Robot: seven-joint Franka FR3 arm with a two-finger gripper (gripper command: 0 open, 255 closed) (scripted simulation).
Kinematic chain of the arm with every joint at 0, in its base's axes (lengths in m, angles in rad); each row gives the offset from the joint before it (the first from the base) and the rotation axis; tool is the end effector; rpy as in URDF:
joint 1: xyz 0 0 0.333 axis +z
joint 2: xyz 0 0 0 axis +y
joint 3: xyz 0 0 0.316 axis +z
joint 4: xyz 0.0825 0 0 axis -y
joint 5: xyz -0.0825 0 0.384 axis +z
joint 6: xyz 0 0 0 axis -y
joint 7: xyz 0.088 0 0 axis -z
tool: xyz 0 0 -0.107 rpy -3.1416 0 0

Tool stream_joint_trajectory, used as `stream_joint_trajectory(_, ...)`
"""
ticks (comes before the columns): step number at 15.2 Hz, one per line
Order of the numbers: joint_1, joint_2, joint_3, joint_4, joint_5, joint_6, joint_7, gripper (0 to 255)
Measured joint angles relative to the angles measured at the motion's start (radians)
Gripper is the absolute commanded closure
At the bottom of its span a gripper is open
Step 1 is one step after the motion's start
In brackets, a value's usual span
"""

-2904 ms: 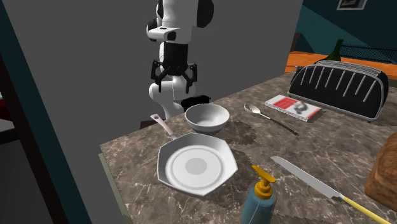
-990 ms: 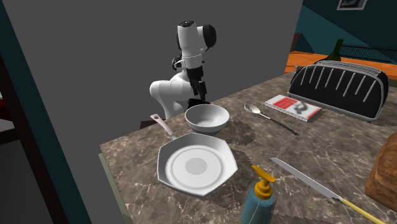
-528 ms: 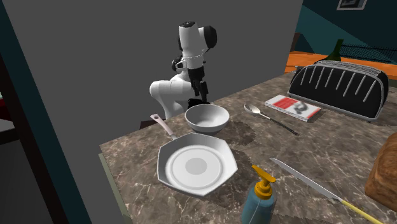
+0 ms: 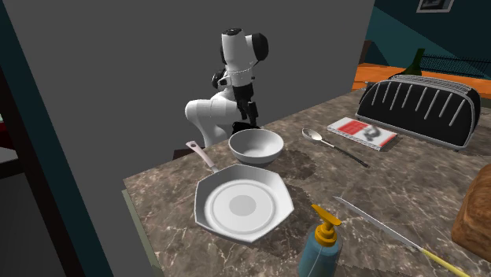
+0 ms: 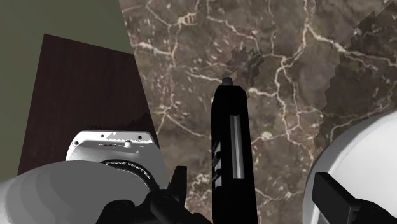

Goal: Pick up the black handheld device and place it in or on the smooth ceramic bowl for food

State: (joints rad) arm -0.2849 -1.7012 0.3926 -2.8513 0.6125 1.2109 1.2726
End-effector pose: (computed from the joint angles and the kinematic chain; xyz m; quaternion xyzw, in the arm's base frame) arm 0.1187 0.1102 0.4839 -0.7718 0.6296 0.0302 0.0842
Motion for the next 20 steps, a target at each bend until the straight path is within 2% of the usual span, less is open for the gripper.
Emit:
stream_joint_trajectory(3, 0.008, -0.018, 0.014, -0.009, 0.013, 0.009, 0.009, 255)
stream_joint_trajectory(7, -0.005, 0.035, -0.017, 0.016, -0.030, -0.013, -0.001, 255)
stream_joint_trajectory(20, -0.047, 0.187, -0.094, 0.220, -0.102, -0.068, 0.007, 255)
